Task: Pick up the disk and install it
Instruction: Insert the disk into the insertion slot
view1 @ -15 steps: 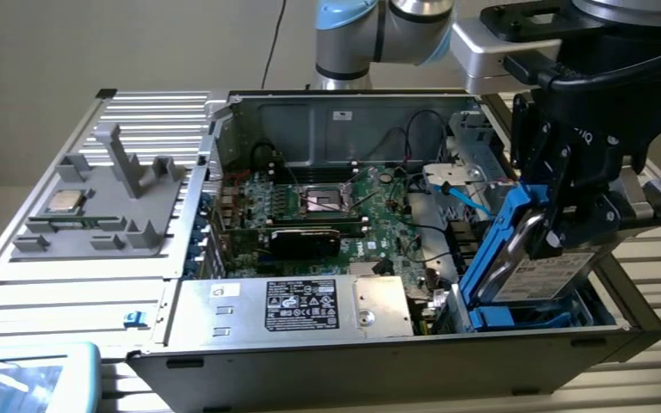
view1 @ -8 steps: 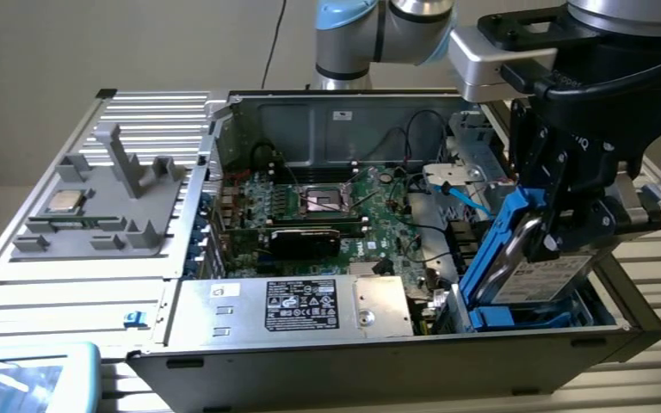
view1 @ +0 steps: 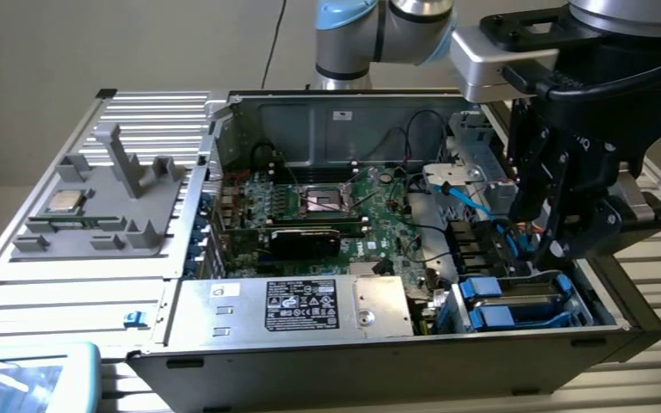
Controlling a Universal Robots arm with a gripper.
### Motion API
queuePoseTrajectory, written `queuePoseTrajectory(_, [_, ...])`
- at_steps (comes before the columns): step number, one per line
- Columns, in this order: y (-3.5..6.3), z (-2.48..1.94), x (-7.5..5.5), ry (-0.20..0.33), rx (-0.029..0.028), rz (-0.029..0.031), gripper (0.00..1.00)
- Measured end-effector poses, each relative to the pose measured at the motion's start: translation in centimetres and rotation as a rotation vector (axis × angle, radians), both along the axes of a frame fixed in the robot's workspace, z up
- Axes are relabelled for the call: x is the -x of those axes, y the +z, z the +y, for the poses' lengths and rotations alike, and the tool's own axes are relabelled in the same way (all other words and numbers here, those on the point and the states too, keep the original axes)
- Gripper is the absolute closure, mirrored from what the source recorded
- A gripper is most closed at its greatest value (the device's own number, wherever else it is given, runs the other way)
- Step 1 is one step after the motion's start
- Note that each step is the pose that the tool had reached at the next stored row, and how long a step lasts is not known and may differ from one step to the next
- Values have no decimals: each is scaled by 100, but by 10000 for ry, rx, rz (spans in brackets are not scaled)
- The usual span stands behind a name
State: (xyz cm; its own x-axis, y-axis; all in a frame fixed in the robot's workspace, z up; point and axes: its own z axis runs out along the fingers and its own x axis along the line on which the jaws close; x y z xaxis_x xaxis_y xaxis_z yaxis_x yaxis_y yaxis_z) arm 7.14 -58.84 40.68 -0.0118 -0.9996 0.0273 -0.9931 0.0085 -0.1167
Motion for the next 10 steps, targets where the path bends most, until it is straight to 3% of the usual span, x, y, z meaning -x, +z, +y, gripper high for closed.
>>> queuePoseTrajectory(10, [32,0,-182,1,2,0,48])
